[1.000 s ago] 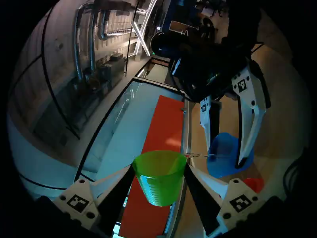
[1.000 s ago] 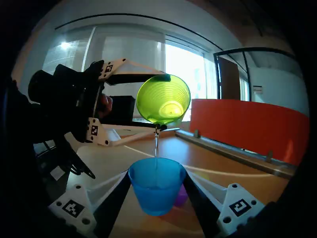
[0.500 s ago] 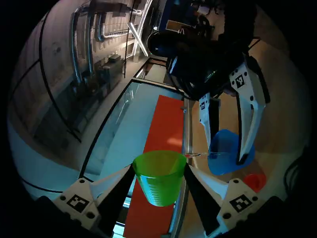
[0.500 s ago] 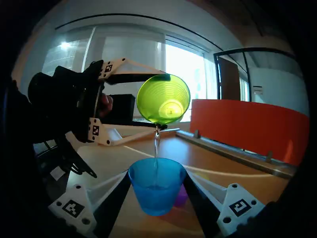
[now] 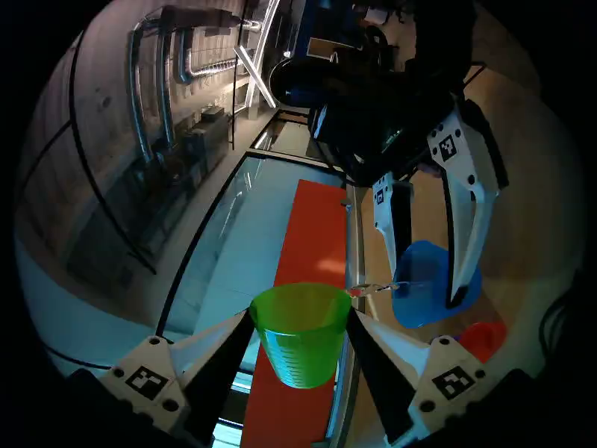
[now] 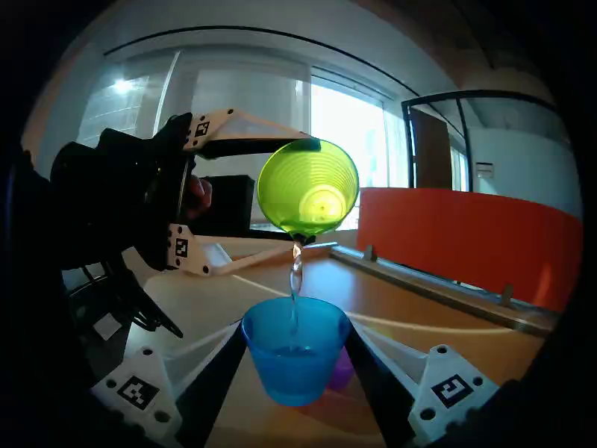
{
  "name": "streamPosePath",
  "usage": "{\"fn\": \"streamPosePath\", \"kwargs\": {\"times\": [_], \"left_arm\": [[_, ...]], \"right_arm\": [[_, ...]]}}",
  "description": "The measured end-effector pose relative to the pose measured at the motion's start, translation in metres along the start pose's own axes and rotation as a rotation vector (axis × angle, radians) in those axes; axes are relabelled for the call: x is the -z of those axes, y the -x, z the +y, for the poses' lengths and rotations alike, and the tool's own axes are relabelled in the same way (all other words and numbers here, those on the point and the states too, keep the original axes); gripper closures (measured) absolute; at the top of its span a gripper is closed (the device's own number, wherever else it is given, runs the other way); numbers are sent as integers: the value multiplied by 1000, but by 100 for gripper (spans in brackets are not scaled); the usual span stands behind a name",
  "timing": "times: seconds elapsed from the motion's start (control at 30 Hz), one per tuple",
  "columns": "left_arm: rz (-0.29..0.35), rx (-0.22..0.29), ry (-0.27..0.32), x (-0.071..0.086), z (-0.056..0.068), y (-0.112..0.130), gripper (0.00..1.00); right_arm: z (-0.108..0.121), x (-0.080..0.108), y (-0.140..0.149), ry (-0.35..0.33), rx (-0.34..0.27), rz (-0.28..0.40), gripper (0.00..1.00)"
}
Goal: Pour water
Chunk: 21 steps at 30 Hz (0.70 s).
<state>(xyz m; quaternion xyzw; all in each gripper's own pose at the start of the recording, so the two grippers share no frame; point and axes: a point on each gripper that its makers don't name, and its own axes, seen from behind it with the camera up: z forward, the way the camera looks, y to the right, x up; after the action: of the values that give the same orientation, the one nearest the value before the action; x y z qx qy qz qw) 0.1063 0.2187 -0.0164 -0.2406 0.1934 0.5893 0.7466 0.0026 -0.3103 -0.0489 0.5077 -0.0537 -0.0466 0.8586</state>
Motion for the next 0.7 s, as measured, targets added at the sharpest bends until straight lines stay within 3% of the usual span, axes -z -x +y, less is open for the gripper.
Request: {"fn": "streamPosePath", "kwargs": {"times": [0.7], "left_arm": [[3, -56, -4, -3, -3, 0, 13]], "right_arm": [[0, 0, 0, 0, -4, 6, 9]]}}
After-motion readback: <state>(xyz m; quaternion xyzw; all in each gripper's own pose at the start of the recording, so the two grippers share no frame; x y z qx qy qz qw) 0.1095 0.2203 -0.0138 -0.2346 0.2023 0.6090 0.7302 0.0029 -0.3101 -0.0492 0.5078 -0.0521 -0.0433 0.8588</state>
